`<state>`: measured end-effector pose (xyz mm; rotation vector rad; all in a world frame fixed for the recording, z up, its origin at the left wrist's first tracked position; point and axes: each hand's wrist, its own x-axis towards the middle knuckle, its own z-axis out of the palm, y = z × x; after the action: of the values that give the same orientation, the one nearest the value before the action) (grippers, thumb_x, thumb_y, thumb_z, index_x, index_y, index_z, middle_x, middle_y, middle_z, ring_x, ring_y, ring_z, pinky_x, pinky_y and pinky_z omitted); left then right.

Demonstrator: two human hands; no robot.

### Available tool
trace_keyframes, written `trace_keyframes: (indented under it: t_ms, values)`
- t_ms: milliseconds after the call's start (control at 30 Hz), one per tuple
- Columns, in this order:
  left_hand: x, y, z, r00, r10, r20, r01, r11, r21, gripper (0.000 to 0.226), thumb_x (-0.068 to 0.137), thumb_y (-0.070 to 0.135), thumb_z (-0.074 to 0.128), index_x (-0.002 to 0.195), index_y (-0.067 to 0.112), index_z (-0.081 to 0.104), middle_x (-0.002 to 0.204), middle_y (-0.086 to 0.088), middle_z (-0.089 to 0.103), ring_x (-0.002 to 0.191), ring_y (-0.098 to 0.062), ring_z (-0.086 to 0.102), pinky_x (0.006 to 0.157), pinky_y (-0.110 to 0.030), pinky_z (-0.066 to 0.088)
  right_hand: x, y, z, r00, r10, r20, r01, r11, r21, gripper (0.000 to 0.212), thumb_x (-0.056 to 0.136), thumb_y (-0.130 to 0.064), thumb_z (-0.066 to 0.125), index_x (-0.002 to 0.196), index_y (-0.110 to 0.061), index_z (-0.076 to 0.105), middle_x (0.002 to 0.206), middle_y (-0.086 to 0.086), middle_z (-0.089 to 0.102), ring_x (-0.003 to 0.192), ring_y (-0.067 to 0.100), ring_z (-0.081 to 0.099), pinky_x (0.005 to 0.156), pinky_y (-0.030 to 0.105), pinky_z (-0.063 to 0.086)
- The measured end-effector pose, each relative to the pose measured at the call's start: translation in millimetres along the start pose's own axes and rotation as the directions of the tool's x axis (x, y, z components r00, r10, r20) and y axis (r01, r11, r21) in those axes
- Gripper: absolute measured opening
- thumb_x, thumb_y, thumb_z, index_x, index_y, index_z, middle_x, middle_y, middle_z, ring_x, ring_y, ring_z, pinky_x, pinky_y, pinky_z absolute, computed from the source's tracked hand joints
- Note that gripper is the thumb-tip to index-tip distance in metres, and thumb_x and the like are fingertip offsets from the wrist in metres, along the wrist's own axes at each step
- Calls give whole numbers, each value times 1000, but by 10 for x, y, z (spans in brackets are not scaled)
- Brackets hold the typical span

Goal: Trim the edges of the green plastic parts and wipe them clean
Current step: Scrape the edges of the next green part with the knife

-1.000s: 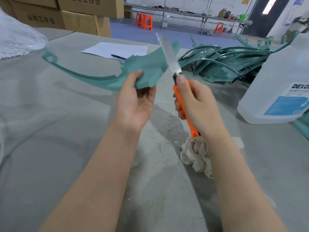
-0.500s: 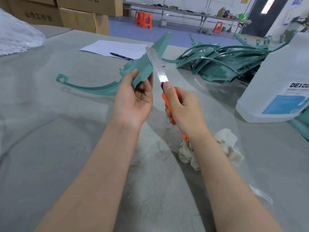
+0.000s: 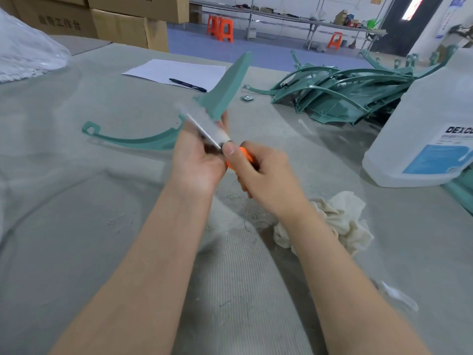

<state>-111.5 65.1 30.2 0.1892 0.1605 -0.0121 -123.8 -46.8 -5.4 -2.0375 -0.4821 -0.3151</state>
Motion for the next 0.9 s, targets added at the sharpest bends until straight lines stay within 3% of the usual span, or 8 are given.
trace_keyframes:
  t_ms: [100, 200, 267, 400, 500, 567, 700, 900]
  values:
    - [-11, 11, -1, 1000, -4, 7, 4, 1000, -8, 21, 96, 3, 48, 78, 2, 59, 76, -8, 63, 71, -17, 62, 44, -19, 50, -9, -31, 10, 1000, -13, 14, 13, 1000, 17, 59, 90, -56, 51, 68, -2, 49, 56, 18, 51, 52, 32, 49, 53, 45, 46]
    - [-1, 27, 6, 1000, 15, -23, -15, 1000, 7, 22, 95, 5, 50, 75, 0, 59, 68, -9, 65, 59, -16, 63, 44, -16, 50, 33, -29, -58, 992, 65, -110, -48, 988, 148, 68, 81, -66, 43, 71, 0, 50, 50, 5, 48, 47, 18, 45, 54, 47, 46]
    - [-19, 34, -3, 1000, -9, -1, 9, 999, -39, 19, 94, 5, 52, 80, -3, 61, 71, -12, 66, 63, -20, 65, 44, -15, 50, 49, -13, -95, 978, 106, -181, -72, 980, 186, 68, 81, -66, 42, 73, 1, 51, 51, 1, 49, 49, 16, 46, 55, 49, 46]
    - [-24, 18, -19, 997, -67, 23, 68, 997, -42, 8, 91, 5, 57, 91, -1, 62, 89, -11, 66, 65, -21, 68, 45, -14, 51, 56, -15, -127, 954, 155, -257, -109, 977, 185, 57, 87, -59, 49, 80, -2, 53, 63, 15, 56, 56, 24, 53, 61, 52, 51]
    - [-31, -12, -8, 995, -100, 8, 99, 992, 74, 7, 89, 5, 59, 87, 0, 63, 85, -10, 67, 62, -18, 68, 44, -14, 50, 55, -47, -156, 946, 152, -285, -88, 970, 226, 30, 90, -45, 61, 81, -18, 53, 80, 22, 62, 57, 22, 55, 55, 39, 51]
    - [-25, -41, -4, 995, -92, -26, 95, 975, 201, 10, 90, 5, 58, 81, 3, 63, 75, -8, 68, 60, -15, 66, 43, -14, 49, 59, -76, -194, 938, 168, -304, -62, 942, 330, 20, 91, -35, 65, 95, -19, 54, 87, 22, 63, 54, 17, 54, 53, 30, 48]
    - [5, -106, -10, 999, -13, -50, 33, 909, 416, 11, 91, 6, 57, 80, 8, 61, 71, -5, 66, 68, -13, 61, 45, -15, 48, 59, -118, -265, 901, 202, -384, -11, 895, 446, 39, 91, -27, 67, 121, -12, 48, 90, 23, 62, 54, 18, 51, 53, 27, 47]
    - [2, -114, -12, 999, 34, -31, -18, 911, 412, 12, 92, 5, 50, 82, 6, 58, 63, -6, 66, 62, -16, 64, 50, -16, 52, 83, -107, -318, 877, 271, -397, -76, 894, 442, 27, 95, -36, 60, 105, -12, 53, 77, 4, 60, 55, 15, 52, 52, 26, 47]
